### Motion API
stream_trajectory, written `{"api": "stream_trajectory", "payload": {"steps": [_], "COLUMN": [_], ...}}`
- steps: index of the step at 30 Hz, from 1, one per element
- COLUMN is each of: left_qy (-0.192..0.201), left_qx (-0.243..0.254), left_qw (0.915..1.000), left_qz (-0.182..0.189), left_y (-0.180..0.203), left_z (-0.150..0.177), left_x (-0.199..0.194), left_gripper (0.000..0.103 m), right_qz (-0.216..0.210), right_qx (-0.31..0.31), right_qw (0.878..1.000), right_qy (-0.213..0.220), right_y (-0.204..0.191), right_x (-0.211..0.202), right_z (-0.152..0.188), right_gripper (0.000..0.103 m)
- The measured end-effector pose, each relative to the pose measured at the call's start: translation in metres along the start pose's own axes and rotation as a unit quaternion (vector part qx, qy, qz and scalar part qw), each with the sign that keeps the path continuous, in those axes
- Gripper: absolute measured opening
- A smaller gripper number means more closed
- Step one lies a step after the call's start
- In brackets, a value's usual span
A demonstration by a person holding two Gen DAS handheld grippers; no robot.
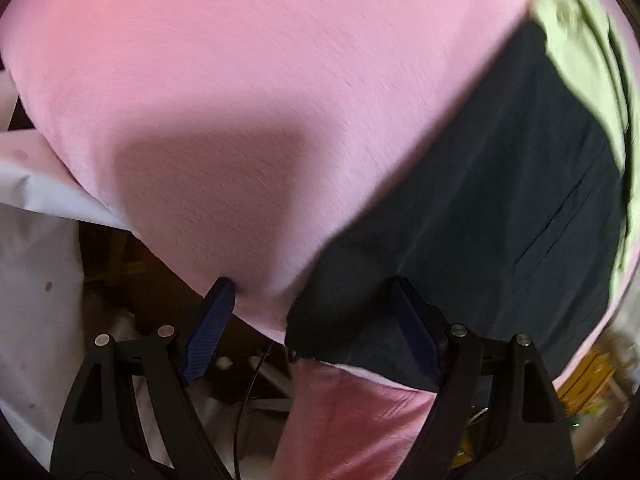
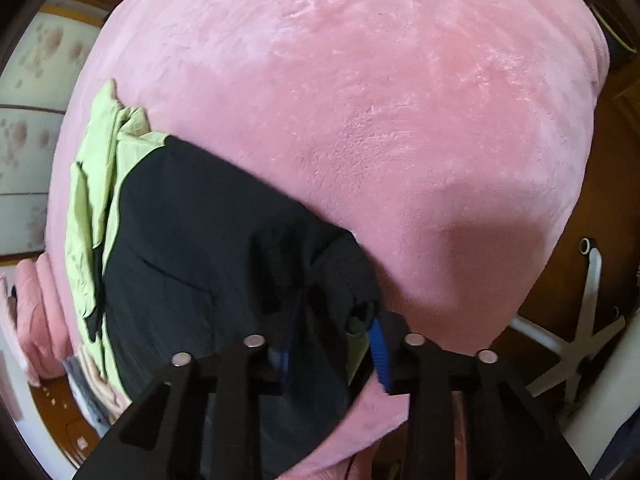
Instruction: Fold large clothes
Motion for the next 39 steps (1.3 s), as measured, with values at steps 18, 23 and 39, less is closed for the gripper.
{"api": "stream_trajectory", "payload": {"steps": [18, 23, 39], "left_qy": [0.141, 0.189, 0.259], "left_qx": [0.053, 0.055, 0.095], "left_qw": [0.9855, 0.9682, 0.9281], "left_qz": [0.079, 0.154, 0.25], "left_y": [0.059, 0.092, 0.174], "left_z": [0.053, 0.063, -0.032], "left_x": [-0.1, -0.19, -0.401], "left_gripper": [0.01, 0.009, 0.008], "right_qz": [-0.19, -0.233, -0.314], "right_qx": [-0.09, -0.11, -0.157], "right_qw": [0.978, 0.966, 0.93], "right_qy": [0.01, 0.009, 0.108], "right_y": [-0.089, -0.136, -0.281], "right_x": [-0.071, -0.105, -0.245], "right_z": [0.026, 0.03, -0.043], "right_gripper": [0.01, 0.009, 0.002]}}
Point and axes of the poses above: each gripper's, at about its wrist camera, not at the fingertips, and x roughly the way its jaws point, y to its right, z to its underside, the point moved 8 cm from there along x, roughly the way its jaws point, and after that the axes turned 11 degrees about -y, right-handed, at the moved point
